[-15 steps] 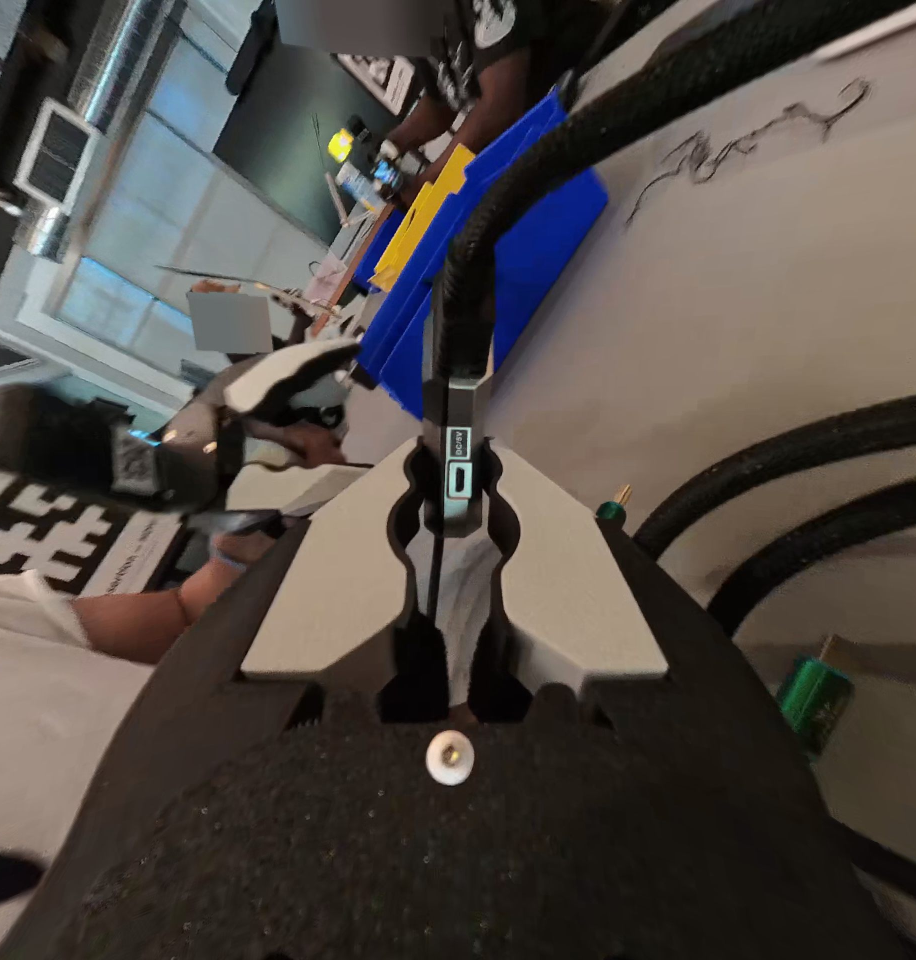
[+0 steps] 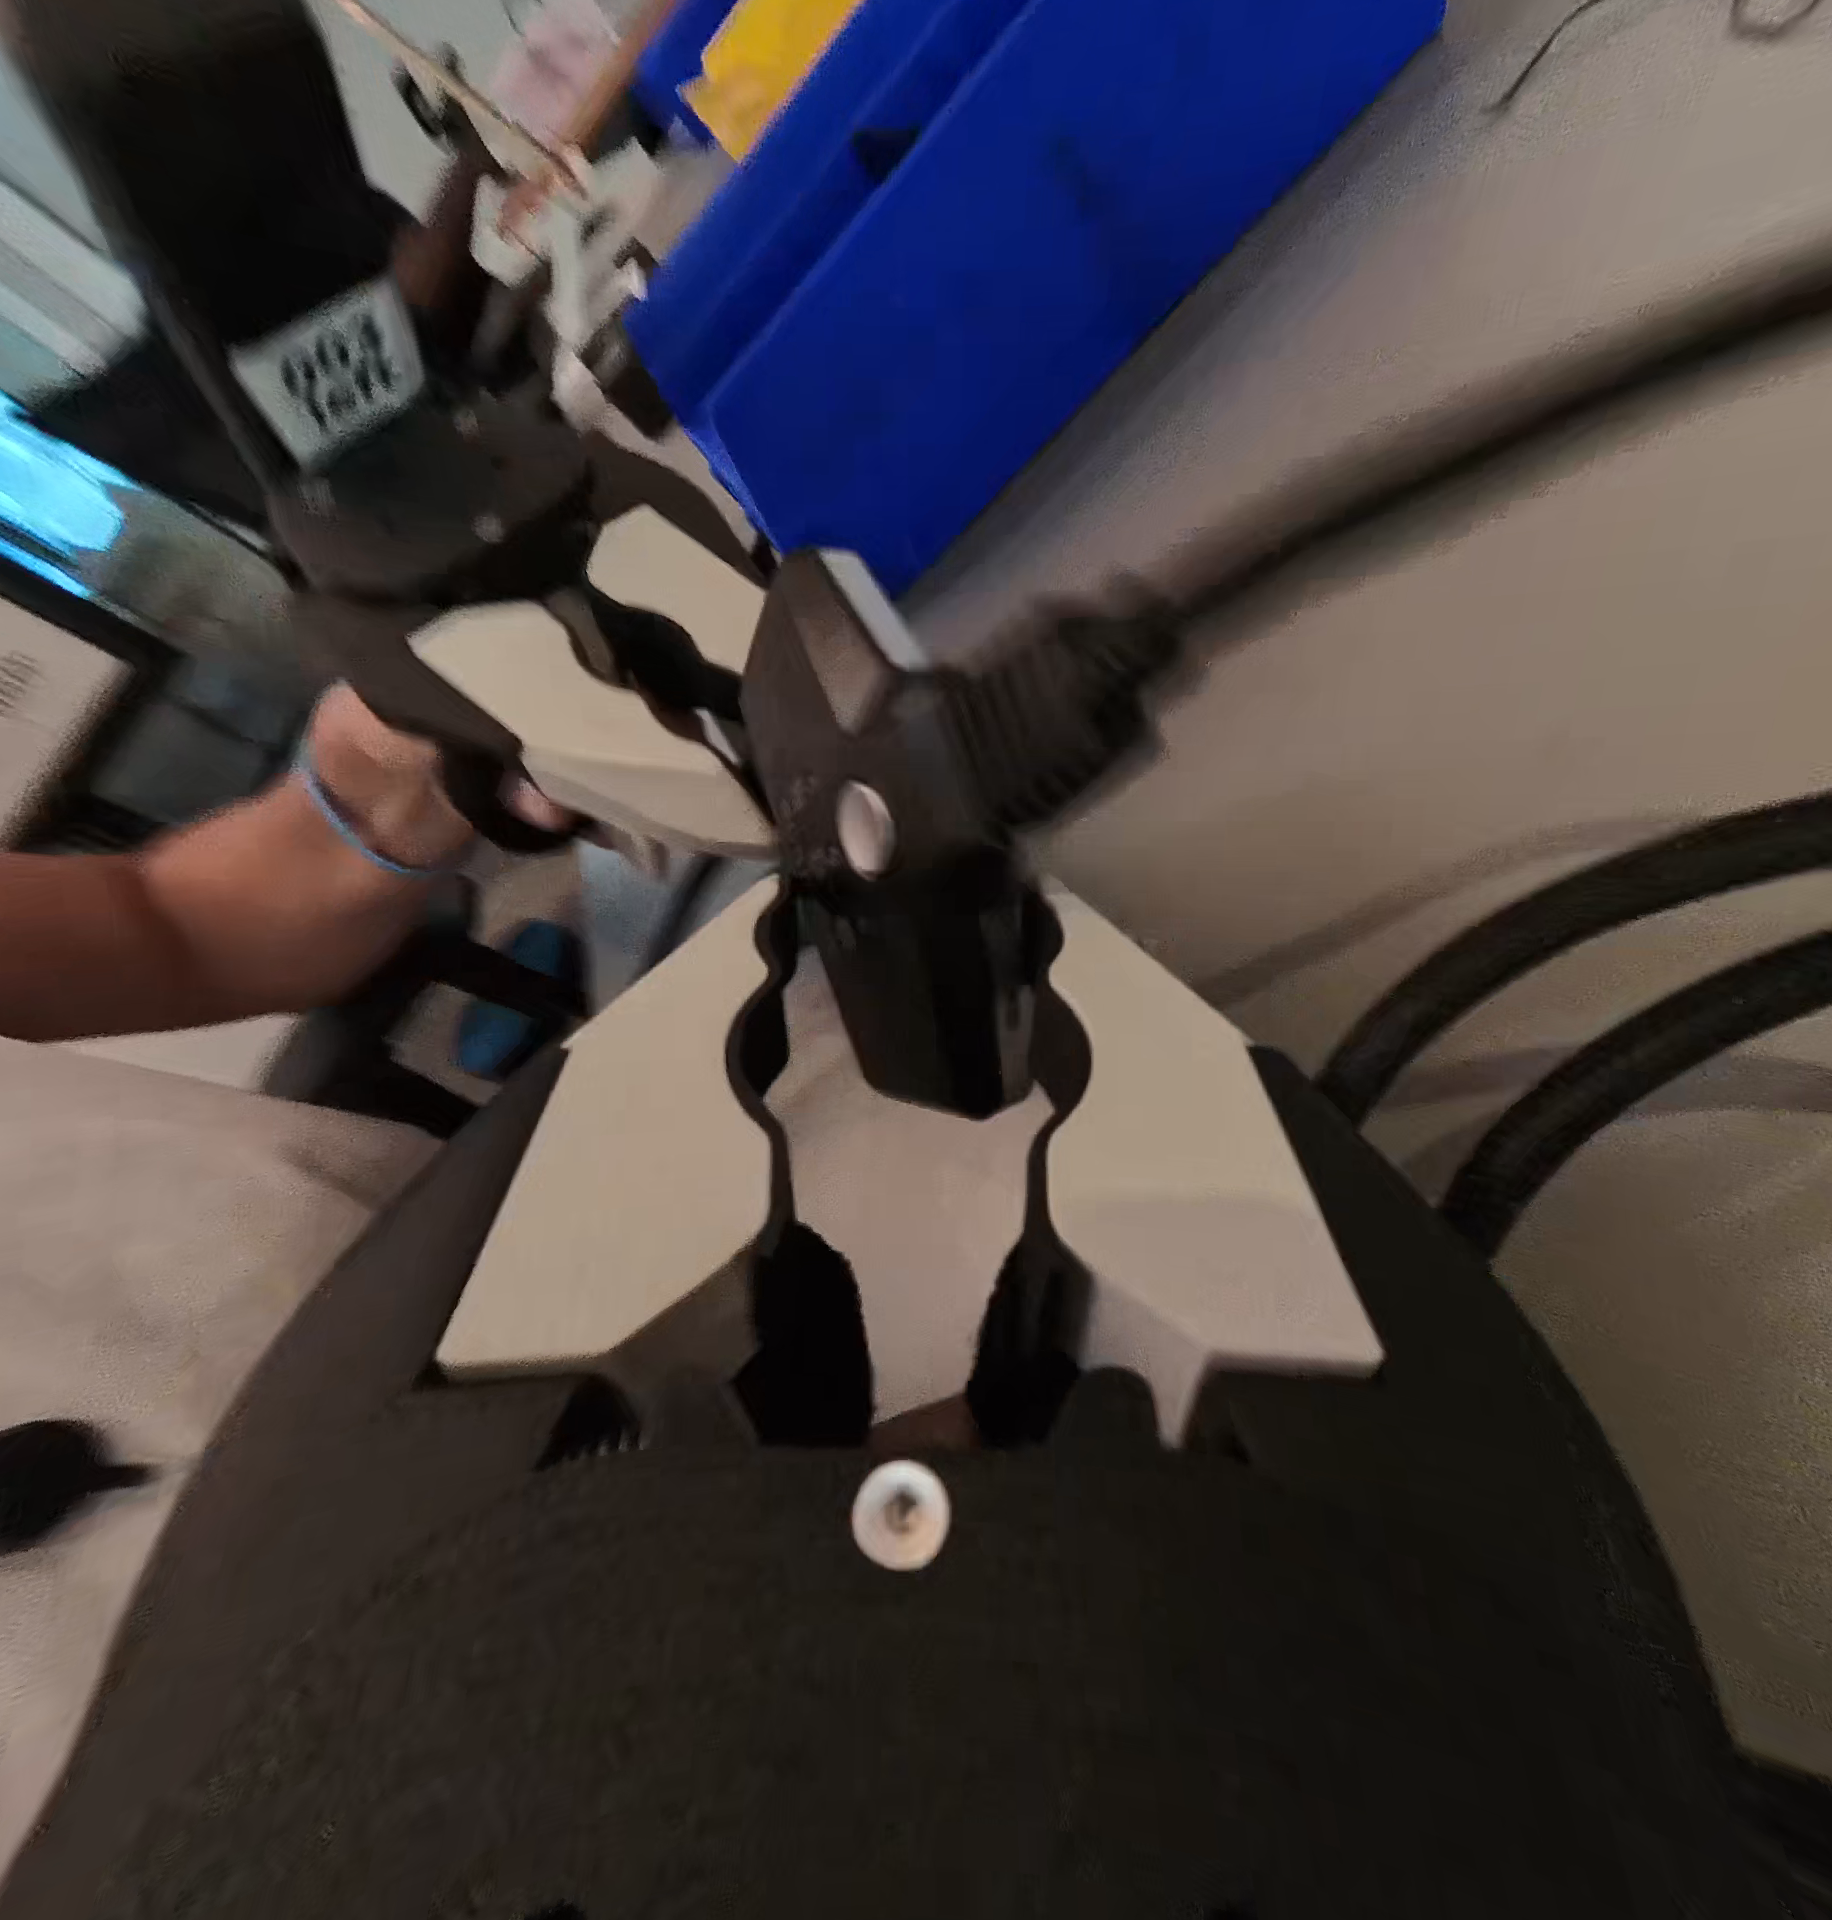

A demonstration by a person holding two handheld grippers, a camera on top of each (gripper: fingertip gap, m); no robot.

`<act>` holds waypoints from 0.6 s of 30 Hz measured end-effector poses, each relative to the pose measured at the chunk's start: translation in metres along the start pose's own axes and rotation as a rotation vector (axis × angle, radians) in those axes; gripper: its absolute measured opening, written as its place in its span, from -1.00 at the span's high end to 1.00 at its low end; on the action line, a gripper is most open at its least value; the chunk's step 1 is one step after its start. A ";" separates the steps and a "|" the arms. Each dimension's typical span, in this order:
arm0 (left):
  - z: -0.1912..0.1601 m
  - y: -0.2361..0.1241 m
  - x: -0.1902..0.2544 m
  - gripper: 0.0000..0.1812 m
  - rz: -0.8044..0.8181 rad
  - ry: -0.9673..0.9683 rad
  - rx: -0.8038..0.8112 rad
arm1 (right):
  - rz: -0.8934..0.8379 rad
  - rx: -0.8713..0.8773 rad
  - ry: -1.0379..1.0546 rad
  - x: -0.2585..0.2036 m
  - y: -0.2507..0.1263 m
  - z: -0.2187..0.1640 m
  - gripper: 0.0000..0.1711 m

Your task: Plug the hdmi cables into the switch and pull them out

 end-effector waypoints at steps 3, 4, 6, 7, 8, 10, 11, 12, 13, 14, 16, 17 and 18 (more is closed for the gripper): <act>-0.002 0.001 -0.006 0.87 -0.086 -0.128 0.045 | -0.203 -0.016 -0.285 -0.002 0.003 -0.006 0.37; -0.002 0.001 -0.006 0.88 -0.123 -0.164 0.060 | -0.255 -0.014 -0.373 -0.004 0.003 -0.009 0.36; 0.000 0.001 -0.007 0.88 -0.167 -0.242 0.094 | -0.396 0.014 -0.561 -0.006 -0.001 -0.011 0.24; 0.001 0.002 -0.007 0.88 -0.196 -0.287 0.117 | -0.456 0.020 -0.640 -0.008 -0.003 -0.013 0.20; 0.002 0.003 -0.008 0.88 -0.198 -0.331 0.136 | -0.529 0.026 -0.719 -0.010 -0.005 -0.015 0.17; 0.002 0.006 -0.009 0.88 -0.221 -0.413 0.169 | -0.675 0.022 -0.882 -0.014 -0.007 -0.023 0.19; 0.002 0.006 -0.009 0.88 -0.229 -0.459 0.193 | -0.750 0.018 -0.979 -0.016 -0.007 -0.028 0.22; 0.001 0.007 -0.011 0.88 -0.237 -0.510 0.213 | -0.827 0.031 -1.071 -0.017 -0.007 -0.033 0.31; 0.001 0.007 -0.012 0.88 -0.248 -0.561 0.228 | -0.906 0.064 -1.148 -0.019 -0.009 -0.036 0.34; 0.000 0.008 -0.012 0.88 -0.263 -0.609 0.247 | -0.952 0.092 -1.205 -0.020 -0.009 -0.039 0.38; -0.001 0.010 -0.011 0.88 -0.314 -0.698 0.287 | -0.995 0.149 -1.300 -0.023 -0.006 -0.040 0.37; -0.002 0.012 -0.009 0.88 -0.352 -0.739 0.304 | -0.999 0.178 -1.367 -0.027 -0.004 -0.038 0.37; -0.002 0.014 -0.006 0.88 -0.408 -0.782 0.313 | -0.998 0.211 -1.437 -0.031 -0.001 -0.035 0.39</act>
Point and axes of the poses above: each gripper's, where its closed fingertips meet, y out along the fingers, z out of its top, x = y × z across the jaws, the point moved 6 cm from there along -y, back along the fingers, and after that the axes turned 7 degrees about -z, right-handed, at the moved point
